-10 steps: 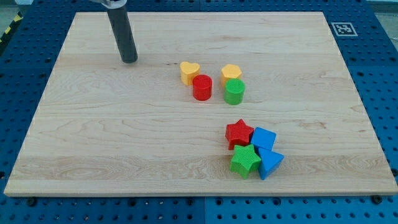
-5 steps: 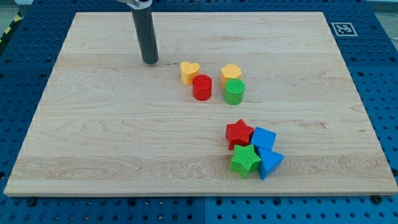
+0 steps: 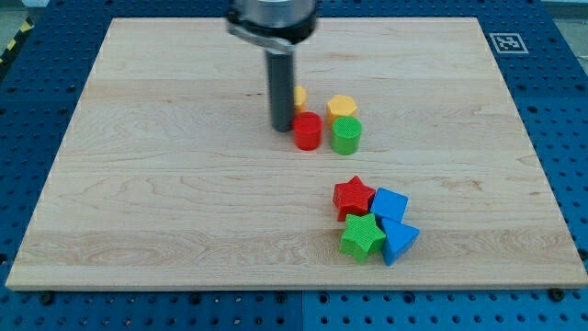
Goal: Move the yellow heart to the top left
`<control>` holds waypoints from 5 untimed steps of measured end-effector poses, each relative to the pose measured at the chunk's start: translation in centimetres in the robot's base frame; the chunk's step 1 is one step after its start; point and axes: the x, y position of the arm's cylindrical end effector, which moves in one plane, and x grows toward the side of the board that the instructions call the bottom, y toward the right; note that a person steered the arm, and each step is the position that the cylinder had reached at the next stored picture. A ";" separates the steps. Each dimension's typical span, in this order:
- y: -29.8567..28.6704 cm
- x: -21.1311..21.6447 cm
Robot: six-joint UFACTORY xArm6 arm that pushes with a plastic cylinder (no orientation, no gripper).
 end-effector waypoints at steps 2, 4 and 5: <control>-2.0 -2.4; -9.6 -2.6; -5.0 -2.6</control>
